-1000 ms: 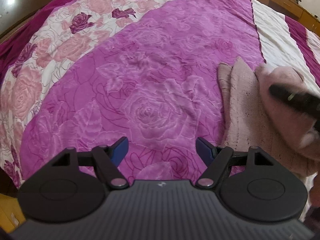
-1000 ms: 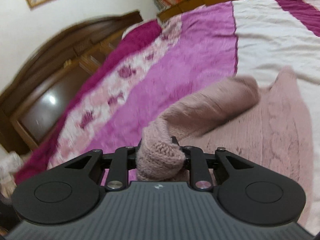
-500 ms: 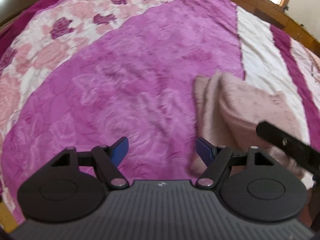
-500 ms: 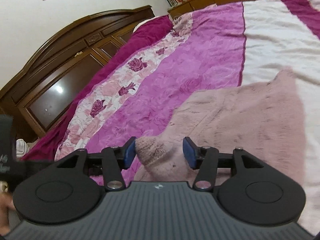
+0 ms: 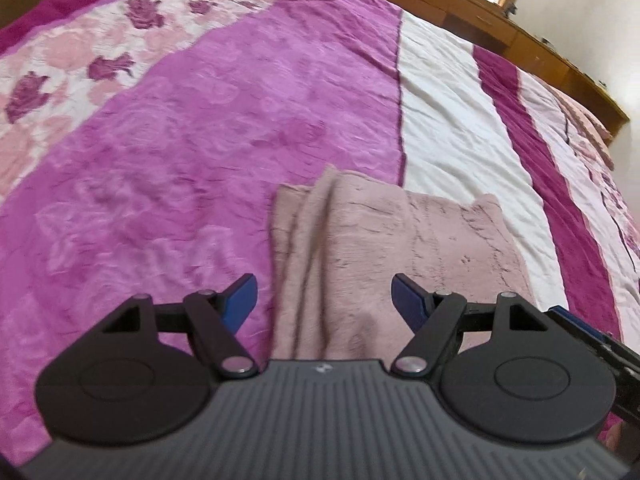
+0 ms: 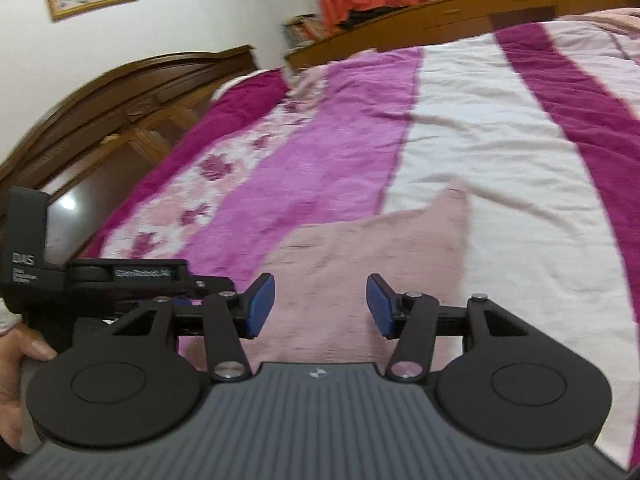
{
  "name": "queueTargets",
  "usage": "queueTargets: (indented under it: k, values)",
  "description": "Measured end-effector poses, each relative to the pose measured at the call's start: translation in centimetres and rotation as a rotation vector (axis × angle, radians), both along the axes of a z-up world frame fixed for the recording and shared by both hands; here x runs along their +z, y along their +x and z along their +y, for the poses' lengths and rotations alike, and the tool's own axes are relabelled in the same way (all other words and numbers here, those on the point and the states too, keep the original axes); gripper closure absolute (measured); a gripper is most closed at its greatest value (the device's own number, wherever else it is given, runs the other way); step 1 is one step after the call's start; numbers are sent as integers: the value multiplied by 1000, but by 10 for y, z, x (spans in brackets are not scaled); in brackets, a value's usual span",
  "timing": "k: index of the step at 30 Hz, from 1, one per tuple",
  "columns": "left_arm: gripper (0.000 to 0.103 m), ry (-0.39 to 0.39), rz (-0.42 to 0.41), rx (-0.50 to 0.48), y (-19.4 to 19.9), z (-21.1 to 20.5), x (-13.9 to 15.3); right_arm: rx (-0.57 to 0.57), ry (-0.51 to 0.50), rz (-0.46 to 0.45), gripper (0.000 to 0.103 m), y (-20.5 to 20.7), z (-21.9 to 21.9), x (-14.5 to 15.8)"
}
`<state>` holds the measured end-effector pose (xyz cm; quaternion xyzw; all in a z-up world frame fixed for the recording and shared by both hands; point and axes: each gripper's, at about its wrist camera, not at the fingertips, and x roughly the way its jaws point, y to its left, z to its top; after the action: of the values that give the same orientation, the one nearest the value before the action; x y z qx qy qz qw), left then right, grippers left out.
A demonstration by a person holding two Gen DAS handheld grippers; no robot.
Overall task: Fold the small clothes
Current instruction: 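Close the left tool on the cardigan's end while the right tool grasps it too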
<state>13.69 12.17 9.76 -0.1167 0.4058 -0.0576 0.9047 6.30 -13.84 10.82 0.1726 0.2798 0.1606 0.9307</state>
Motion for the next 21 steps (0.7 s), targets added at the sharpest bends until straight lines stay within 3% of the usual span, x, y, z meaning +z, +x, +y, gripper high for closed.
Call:
queueTargets:
  k: [5, 9, 12, 14, 17, 21]
  values:
    - [30, 8, 25, -32, 17, -12, -20, -78, 0, 51, 44, 2, -18, -18]
    - [40, -49, 36, -74, 23, -13, -33, -98, -1, 83, 44, 5, -23, -31]
    - [51, -99, 56, -70, 29, -12, -43, -103, 23, 101, 33, 8, -24, -39]
    - [76, -122, 35, -75, 27, -11, -44, -99, 30, 109, 33, 11, -24, -43]
    - [83, -114, -2, -70, 22, -10, -35, -82, 62, 131, 33, 16, -22, -48]
    - [84, -93, -68, -32, 11, 1, -16, -49, 40, 107, 33, 15, -9, -41]
